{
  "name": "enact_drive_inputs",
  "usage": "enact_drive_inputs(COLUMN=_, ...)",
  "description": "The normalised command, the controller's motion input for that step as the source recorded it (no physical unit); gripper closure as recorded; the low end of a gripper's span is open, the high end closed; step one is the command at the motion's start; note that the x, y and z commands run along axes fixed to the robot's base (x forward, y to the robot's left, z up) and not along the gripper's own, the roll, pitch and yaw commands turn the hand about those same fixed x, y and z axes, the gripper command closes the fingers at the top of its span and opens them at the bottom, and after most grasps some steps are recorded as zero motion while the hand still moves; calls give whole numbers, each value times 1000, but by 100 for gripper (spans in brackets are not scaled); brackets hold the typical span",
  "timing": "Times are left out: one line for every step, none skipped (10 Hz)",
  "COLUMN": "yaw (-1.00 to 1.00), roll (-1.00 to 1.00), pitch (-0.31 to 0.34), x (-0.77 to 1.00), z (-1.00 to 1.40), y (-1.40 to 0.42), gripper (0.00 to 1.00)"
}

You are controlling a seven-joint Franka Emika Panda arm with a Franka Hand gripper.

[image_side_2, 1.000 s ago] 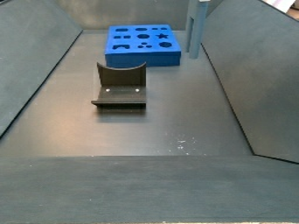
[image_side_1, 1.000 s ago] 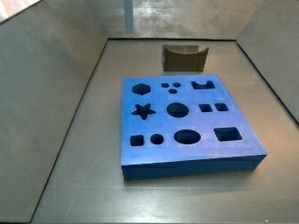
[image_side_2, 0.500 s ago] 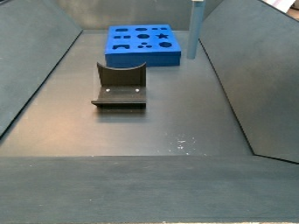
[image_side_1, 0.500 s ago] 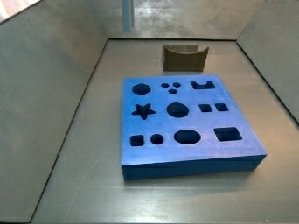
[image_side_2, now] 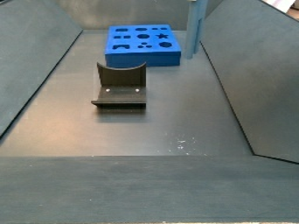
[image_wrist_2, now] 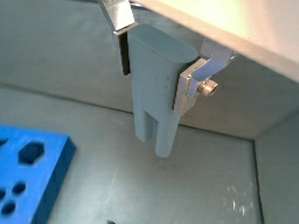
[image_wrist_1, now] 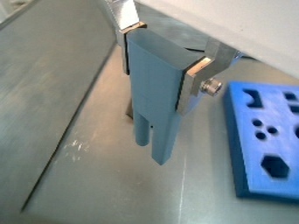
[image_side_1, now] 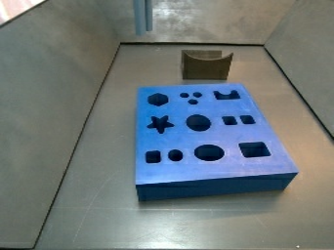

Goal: Pick up the square-circle object. Move up. Rotate the square-circle object. Move to above the board. Insert the square-circle object.
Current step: Rotate the square-circle object.

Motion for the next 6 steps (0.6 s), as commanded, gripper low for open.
enact_drive_inputs(yaw=-1000, roll=-12, pitch=11, x=0, z=0, y=1, gripper=100)
enact_drive_inputs(yaw=-1000, roll=-13, pitch=12, x=0, z=0, y=3, gripper=100)
enact_drive_inputs(yaw=-1000, roll=-14, pitch=13, x=1, z=1, y=4, gripper=100)
enact_drive_inputs(yaw=-1000, roll=-15, pitch=14, x=1, z=2, y=5, gripper=100)
enact_drive_inputs(yaw=-1000, roll=-16, pitch=15, x=1, z=2, y=6, gripper=100)
enact_drive_inputs(yaw=-1000, roll=-18, pitch=17, x=1, z=2, y=6, gripper=100)
